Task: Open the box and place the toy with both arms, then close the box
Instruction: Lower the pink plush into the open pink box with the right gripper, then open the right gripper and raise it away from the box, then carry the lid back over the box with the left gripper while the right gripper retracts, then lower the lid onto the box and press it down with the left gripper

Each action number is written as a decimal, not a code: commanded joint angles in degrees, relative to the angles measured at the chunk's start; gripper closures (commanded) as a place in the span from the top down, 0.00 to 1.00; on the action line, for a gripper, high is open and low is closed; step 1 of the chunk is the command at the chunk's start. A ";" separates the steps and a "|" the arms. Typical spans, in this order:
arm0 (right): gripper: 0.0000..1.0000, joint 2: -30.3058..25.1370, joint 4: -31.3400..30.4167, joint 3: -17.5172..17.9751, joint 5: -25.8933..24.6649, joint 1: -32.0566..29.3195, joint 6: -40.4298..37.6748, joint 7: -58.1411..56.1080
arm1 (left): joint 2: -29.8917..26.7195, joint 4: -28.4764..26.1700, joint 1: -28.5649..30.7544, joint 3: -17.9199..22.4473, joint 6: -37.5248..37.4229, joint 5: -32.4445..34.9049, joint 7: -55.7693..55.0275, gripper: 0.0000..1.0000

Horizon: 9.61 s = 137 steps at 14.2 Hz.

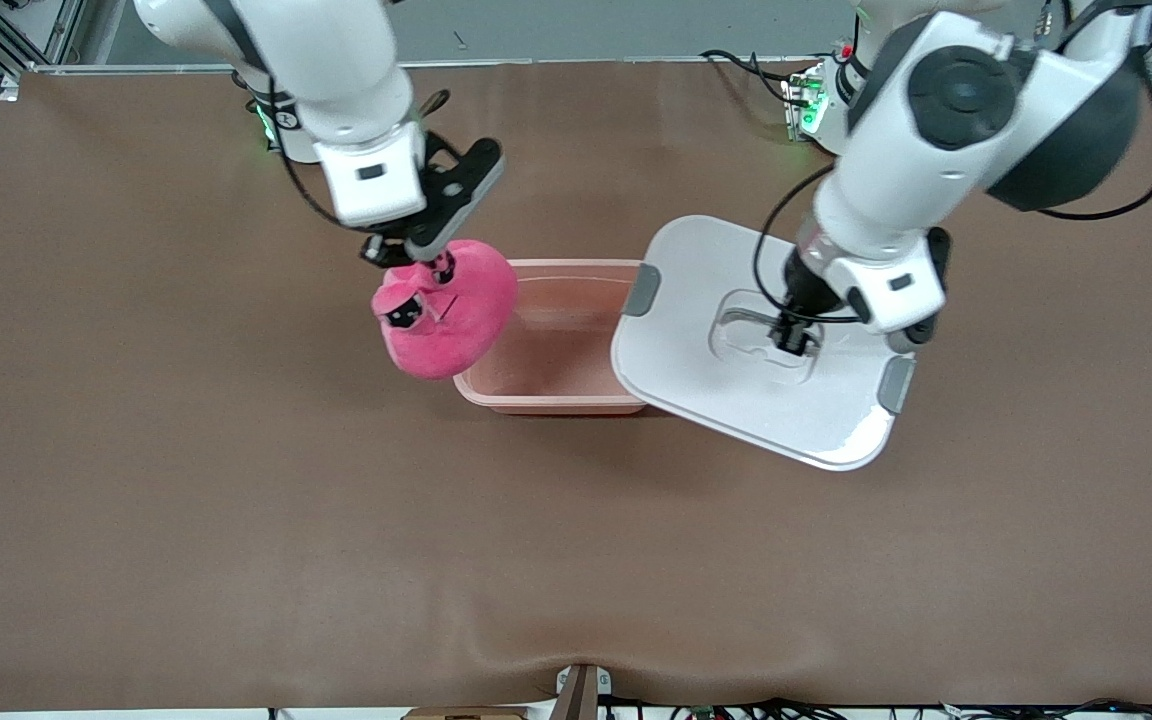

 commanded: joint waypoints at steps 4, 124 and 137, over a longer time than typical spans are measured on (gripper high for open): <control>0.00 0.09 -1.49 -0.67 -4.62 4.92 0.89 -7.42 | -2.76 -0.69 8.85 -0.35 -4.83 -1.74 20.04 0.00; 1.00 -8.95 -1.49 3.90 0.04 -47.55 -12.11 24.80 | 19.74 -4.82 -31.21 -0.26 19.34 31.75 -73.44 0.00; 1.00 -8.95 -1.49 3.90 0.04 -47.29 -12.11 24.89 | 18.44 -4.56 -30.86 -0.35 18.56 30.88 -69.67 1.00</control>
